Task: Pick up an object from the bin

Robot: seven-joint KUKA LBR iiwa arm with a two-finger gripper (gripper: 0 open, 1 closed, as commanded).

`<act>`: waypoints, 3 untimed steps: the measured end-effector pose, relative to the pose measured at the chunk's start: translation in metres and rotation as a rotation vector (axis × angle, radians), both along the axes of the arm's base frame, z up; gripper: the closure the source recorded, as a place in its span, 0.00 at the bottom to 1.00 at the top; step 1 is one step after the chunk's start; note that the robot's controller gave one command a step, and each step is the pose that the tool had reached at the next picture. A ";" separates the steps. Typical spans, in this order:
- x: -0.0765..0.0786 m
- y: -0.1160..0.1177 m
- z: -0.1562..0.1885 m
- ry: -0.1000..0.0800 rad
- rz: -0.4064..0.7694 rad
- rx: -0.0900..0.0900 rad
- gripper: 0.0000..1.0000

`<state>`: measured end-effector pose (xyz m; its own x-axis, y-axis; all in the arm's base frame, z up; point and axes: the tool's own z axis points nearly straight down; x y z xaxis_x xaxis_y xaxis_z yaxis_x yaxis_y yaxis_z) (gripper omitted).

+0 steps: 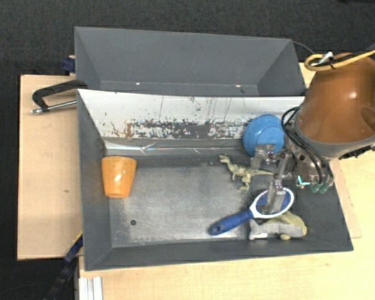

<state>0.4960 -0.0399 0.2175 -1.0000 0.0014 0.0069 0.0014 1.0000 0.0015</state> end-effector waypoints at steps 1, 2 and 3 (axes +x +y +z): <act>0.021 0.001 -0.150 0.000 0.155 0.001 0.00; 0.022 0.002 -0.146 -0.001 0.159 0.002 1.00; 0.017 0.007 -0.144 -0.018 0.310 -0.004 1.00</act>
Offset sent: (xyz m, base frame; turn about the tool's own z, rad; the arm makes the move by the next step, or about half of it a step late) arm 0.0219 -0.0006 -0.1475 -0.1547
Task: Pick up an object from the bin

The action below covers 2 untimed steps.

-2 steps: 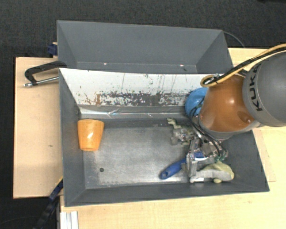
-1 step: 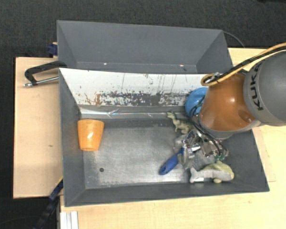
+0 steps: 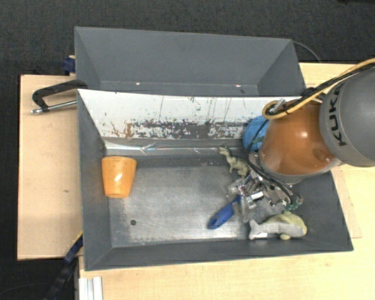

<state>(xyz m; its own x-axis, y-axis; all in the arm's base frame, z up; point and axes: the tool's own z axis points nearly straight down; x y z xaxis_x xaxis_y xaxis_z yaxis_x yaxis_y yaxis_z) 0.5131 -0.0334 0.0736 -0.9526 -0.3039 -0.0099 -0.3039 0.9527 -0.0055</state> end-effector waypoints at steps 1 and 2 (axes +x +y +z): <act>0.021 -0.011 -0.003 0.020 -0.323 0.007 1.00; 0.023 -0.014 -0.002 0.009 -0.326 0.004 0.00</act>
Offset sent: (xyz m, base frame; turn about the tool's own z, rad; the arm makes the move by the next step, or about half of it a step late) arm 0.0224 -0.0139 -0.0036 0.3271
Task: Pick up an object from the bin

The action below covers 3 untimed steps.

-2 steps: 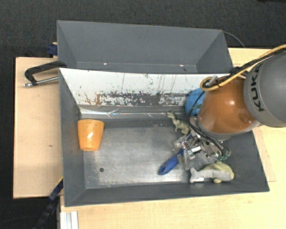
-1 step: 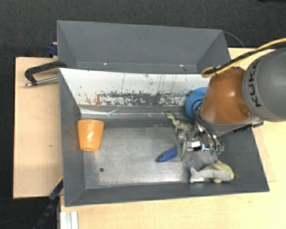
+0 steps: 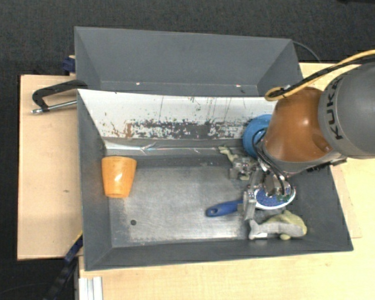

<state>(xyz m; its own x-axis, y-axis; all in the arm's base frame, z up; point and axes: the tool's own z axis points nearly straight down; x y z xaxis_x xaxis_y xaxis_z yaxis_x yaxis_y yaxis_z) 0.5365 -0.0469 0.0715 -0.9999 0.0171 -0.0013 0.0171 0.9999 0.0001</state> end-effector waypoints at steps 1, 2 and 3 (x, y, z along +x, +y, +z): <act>-0.029 0.006 -0.001 0.003 0.154 0.001 0.00; -0.028 0.006 -0.001 0.001 0.155 0.001 1.00; -0.031 -0.005 0.137 -0.012 0.315 -0.003 1.00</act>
Offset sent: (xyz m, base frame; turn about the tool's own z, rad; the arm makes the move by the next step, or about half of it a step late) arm -0.0292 0.0052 -0.0015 -0.1541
